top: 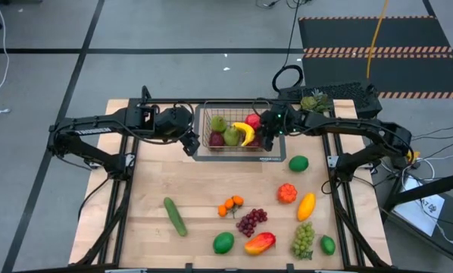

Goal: Build produce basket
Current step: Put the yellow banana into the brown wire basket

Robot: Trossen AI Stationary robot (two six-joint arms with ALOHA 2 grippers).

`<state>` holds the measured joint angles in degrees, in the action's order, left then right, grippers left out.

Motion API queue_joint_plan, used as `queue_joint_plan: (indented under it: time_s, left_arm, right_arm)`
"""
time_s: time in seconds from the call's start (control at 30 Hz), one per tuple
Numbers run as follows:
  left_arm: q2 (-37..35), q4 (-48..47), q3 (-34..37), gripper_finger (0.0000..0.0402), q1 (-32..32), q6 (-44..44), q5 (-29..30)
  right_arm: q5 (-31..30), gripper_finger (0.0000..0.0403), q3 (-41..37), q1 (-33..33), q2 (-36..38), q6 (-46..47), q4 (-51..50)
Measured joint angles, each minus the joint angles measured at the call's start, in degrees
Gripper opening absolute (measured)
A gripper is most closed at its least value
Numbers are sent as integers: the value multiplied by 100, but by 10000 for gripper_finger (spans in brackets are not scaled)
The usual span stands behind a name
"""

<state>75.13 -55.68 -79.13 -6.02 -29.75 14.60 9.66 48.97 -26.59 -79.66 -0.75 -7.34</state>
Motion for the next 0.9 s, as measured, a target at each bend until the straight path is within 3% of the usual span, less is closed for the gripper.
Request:
queue_joint_plan:
  time_s: [0.23, 0.43, 0.6, 0.73, 0.9]
  left_arm:
    - [0, 4, 0, 191, 0, 56, 1]
    - [0, 4, 0, 191, 0, 51, 1]
    - [0, 9, 0, 191, 15, 3, -1]
    - [0, 39, 0, 191, 15, 70, -2]
    - [0, 52, 0, 191, -13, 92, -3]
  right_arm:
    - [-373, 65, 0, -4, 2, 47, 52]
    - [251, 65, -2, -4, 383, 492, 64]
    - [805, 65, 0, 36, 495, 1816, 279]
    - [825, 62, 174, 186, 334, 2674, 51]
    - [542, 40, 352, 346, 178, 2516, -448]
